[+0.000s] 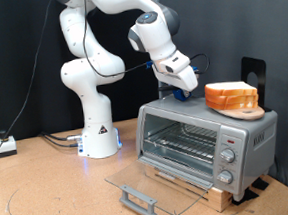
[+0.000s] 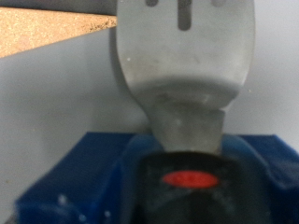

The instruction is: Make a piece of toast with the oven

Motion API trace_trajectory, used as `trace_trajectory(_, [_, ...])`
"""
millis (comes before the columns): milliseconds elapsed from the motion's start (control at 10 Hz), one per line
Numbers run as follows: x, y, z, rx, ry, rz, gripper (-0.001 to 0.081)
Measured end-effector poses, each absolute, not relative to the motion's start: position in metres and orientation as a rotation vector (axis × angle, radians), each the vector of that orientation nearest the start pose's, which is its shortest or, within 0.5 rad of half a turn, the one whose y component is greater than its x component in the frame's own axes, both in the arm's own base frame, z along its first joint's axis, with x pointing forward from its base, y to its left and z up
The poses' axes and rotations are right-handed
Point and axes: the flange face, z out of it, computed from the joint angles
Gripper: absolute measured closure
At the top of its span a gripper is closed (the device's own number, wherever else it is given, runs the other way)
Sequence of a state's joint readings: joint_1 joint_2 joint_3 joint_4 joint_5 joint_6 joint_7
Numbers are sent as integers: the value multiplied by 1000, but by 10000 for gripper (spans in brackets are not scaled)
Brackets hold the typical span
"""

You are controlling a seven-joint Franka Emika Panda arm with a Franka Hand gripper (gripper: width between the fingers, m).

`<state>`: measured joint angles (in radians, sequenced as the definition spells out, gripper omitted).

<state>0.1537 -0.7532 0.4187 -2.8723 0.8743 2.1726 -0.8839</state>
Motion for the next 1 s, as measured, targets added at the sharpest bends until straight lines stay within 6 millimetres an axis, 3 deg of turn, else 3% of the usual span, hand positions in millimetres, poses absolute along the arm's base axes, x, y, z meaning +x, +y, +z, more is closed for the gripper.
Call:
trace_trajectory(300, [266,182,380,-2452,-1142,-249,406])
trace_trajectory(800, [253,162,433,-2313,-1141,-356,411])
trace_trajectory(1000, [259,161,436,-2350,-1118,-400,411])
